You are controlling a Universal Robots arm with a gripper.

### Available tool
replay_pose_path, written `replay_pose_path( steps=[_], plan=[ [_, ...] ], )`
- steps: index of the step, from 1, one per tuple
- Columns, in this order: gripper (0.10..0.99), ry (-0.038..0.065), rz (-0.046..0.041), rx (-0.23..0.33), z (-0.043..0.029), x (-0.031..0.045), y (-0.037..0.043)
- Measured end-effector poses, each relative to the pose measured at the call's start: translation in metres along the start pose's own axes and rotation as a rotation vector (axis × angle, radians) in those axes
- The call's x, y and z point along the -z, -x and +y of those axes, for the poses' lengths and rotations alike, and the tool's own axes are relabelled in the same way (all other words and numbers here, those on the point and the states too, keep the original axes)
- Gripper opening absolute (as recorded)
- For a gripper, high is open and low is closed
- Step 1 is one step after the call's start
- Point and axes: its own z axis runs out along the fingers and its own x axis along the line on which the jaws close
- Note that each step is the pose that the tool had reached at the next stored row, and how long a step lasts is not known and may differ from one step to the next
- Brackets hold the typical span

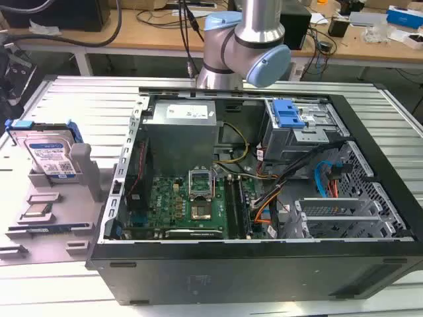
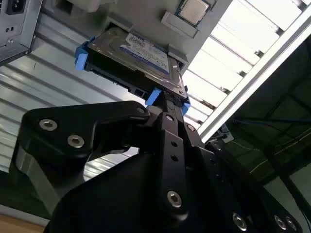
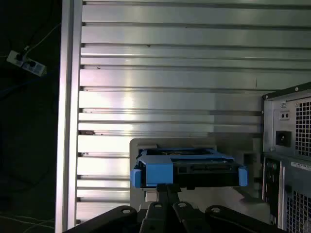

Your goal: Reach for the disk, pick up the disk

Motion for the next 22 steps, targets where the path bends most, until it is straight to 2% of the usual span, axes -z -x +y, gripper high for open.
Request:
replay_pose_path(
  steps=[5, 9, 19, 22],
  plan=[
    [0.106, 0.0, 0.0026, 0.07, 0.0, 0.0, 0.0],
    [0.106, 0.0, 0.0062, 0.161, 0.0, 0.0, 0.0],
    [0.106, 0.0, 0.0108, 0.282, 0.0, 0.0, 0.0],
    [0.106, 0.0, 0.0128, 0.336, 0.0, 0.0, 0.0]
  ],
)
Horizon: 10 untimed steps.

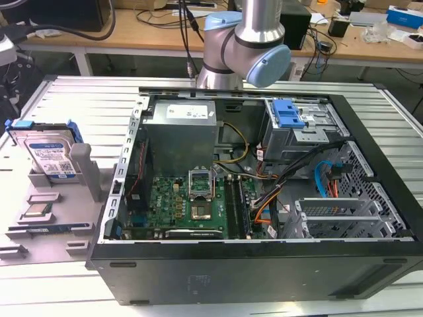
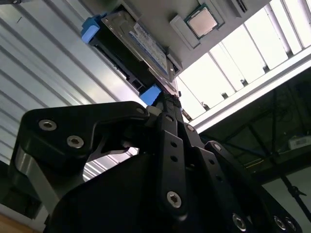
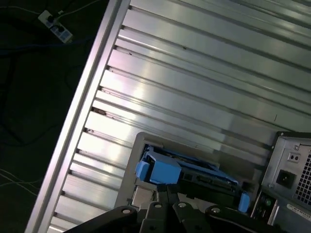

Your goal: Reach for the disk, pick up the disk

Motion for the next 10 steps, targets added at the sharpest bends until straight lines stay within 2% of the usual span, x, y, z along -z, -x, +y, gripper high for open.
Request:
replay_pose_path(
  steps=[10],
  plan=[
    [0.106, 0.0, 0.0035, 0.093, 0.0, 0.0, 0.0]
  ],
)
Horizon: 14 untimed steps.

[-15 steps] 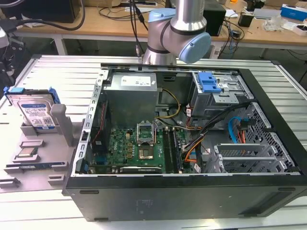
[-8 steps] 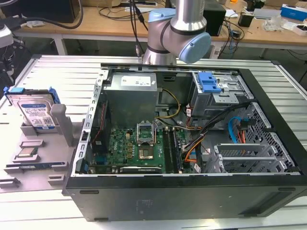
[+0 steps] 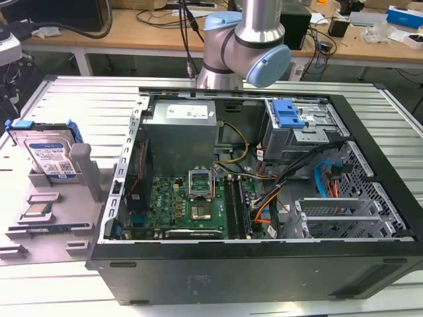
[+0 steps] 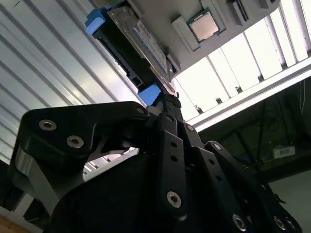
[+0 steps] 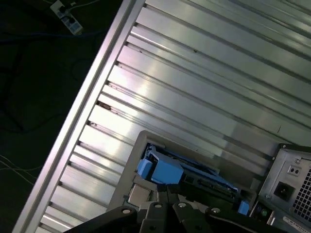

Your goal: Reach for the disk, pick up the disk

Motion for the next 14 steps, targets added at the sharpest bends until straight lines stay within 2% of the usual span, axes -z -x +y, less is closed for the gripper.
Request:
replay_pose_path(
  steps=[9, 14],
  plan=[
    [0.106, 0.0, 0.0035, 0.092, 0.0, 0.0, 0.0],
    [0.106, 0.0, 0.0045, 0.117, 0.0, 0.0, 0.0]
  ],
)
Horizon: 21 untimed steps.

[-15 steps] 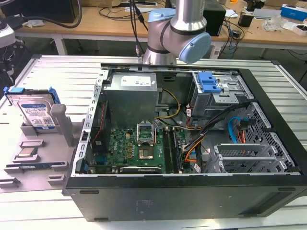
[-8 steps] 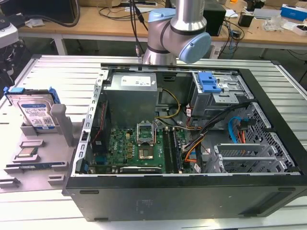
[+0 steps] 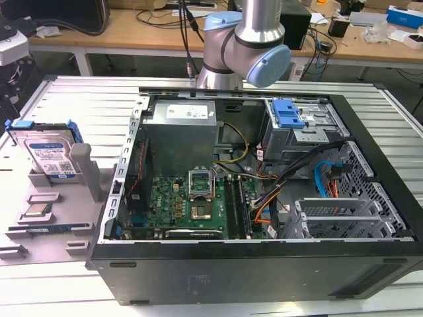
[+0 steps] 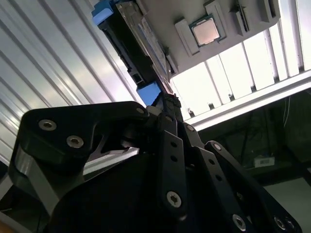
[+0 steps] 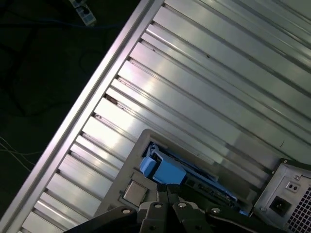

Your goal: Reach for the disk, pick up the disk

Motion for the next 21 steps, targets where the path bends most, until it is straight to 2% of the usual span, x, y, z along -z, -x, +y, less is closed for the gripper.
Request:
replay_pose_path(
  steps=[21],
  plan=[
    [0.106, 0.0, 0.0062, 0.161, 0.0, 0.0, 0.0]
  ],
)
